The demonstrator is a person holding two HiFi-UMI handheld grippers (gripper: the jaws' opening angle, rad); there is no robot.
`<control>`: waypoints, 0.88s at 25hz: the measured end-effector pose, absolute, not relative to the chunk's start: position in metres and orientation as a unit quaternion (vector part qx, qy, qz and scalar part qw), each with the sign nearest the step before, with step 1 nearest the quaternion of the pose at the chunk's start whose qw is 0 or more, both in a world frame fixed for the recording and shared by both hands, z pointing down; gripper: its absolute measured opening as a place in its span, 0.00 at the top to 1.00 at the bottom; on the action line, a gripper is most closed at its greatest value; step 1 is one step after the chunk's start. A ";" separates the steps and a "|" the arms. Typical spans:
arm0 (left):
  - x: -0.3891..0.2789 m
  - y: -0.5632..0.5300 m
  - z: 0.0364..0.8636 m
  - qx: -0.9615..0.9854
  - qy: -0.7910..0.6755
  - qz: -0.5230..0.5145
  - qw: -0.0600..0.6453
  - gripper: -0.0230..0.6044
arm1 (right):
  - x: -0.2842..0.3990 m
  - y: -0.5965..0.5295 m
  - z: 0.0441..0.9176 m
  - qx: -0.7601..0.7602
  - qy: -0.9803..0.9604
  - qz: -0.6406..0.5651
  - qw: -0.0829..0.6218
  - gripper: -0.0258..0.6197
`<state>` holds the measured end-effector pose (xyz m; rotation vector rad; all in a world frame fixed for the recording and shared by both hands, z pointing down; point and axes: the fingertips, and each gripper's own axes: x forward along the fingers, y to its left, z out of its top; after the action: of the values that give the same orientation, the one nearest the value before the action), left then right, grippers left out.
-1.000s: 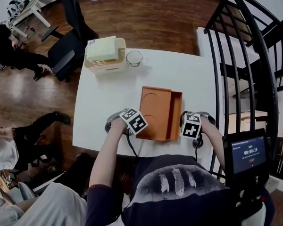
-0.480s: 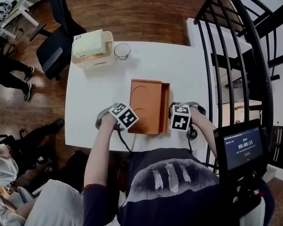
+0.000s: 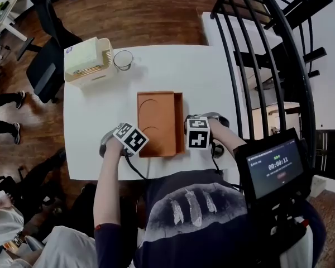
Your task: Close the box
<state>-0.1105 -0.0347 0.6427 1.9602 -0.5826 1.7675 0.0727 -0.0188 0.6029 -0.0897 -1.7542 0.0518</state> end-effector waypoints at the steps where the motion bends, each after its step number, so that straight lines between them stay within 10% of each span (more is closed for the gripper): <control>1: -0.110 -0.035 0.643 0.708 -0.210 0.638 0.218 0.94 | 0.073 -0.019 0.603 -0.039 -0.769 0.023 0.638 0.95; 22: -0.106 -0.032 0.640 0.711 -0.207 0.636 0.219 0.94 | 0.063 -0.014 0.598 -0.045 -0.776 0.023 0.629 0.95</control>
<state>-0.1059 -0.0317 0.6399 1.9669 -0.5730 1.7594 0.0629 -0.0140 0.5977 -0.1028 -1.7766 0.0519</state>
